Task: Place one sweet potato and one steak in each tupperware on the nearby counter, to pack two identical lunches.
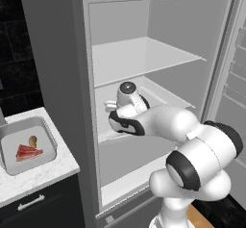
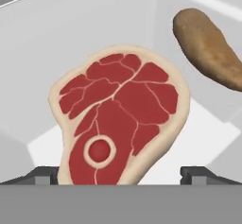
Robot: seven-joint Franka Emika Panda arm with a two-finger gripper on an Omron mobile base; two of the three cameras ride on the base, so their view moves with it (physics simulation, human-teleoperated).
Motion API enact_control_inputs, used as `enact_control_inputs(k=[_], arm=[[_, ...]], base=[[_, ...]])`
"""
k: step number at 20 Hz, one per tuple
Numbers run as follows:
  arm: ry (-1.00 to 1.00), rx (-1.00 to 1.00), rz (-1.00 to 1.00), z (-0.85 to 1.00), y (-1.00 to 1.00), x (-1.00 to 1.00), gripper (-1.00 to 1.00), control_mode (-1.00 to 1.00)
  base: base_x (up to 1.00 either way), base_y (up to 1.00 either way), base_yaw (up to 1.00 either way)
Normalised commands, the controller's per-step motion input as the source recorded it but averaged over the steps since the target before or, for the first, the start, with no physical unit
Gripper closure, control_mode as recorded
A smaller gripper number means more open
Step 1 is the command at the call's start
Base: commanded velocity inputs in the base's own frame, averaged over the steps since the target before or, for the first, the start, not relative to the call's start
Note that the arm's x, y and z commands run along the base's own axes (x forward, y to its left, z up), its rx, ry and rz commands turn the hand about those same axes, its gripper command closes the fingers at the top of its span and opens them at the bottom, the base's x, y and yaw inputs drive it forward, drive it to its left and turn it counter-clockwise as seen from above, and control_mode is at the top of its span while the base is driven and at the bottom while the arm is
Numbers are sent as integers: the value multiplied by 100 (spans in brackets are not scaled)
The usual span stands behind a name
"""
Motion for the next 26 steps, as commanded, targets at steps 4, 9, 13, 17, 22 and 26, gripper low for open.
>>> enact_control_inputs(k=[4, 9, 13, 17, 22, 26], arm=[[0, 0, 0, 0, 2, 10, -100, -100], [0, 0, 0, 0, 15, 0, -100, -100], [0, 0, -3, -10, 4, 14, -100, -100], [0, 0, -2, -5, 0, 21, -100, -100], [0, 0, 0, 0, 0, 0, -100, -100], [0, 0, 0, 0, 0, 0, 100, -100]], base=[[0, 0, 0], [0, 0, 0], [0, 0, 0], [0, 0, 0], [0, 0, 0], [0, 0, 0]])
